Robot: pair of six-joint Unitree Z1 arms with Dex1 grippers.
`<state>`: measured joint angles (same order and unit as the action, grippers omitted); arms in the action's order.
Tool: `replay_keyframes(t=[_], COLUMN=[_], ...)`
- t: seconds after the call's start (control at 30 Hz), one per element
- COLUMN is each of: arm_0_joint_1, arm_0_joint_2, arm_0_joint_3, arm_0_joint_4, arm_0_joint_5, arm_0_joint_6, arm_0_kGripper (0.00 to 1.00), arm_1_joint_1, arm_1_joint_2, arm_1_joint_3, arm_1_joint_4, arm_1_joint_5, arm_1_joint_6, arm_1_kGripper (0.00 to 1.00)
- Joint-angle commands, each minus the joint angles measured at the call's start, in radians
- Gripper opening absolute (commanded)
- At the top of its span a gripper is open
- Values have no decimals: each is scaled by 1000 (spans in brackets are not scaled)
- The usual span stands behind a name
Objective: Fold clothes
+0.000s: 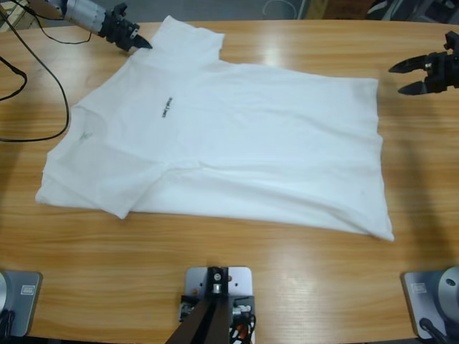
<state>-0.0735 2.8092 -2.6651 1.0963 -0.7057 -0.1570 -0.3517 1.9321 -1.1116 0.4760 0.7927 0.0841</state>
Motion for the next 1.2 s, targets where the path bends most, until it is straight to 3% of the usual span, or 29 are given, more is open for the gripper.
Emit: replay_keyframes(t=[0.03,0.47,0.93,0.97,1.07,1.1,1.13,1.17,1.2], arm_0_joint_1=[15,10,4,4,4,4,4,4,4], arm_0_joint_2=[77,75,69,69,66,66,66,66,65], arm_0_joint_3=[-545,-545,-549,-549,-550,-550,-551,-552,-552], arm_0_joint_4=[25,38,60,64,68,70,73,77,79], arm_0_joint_5=[-18,-20,-20,-20,-20,-20,-20,-20,-20], arm_0_joint_6=[-9,-8,-6,-6,-4,-4,-4,-4,-4], arm_0_kGripper=[0,0,0,0,0,0,0,0,0], arm_1_joint_1=[-20,-13,81,84,85,85,85,85,85], arm_1_joint_2=[99,217,286,288,298,305,315,320,323], arm_1_joint_3=[34,11,-46,-47,-47,-47,-46,-45,-44], arm_1_joint_4=[-91,-128,-127,-127,-128,-128,-128,-128,-128], arm_1_joint_5=[16,64,77,78,89,94,101,102,103], arm_1_joint_6=[11,11,9,9,9,9,8,8,8], arm_1_kGripper=[701,701,695,657,313,272,67,0,0])
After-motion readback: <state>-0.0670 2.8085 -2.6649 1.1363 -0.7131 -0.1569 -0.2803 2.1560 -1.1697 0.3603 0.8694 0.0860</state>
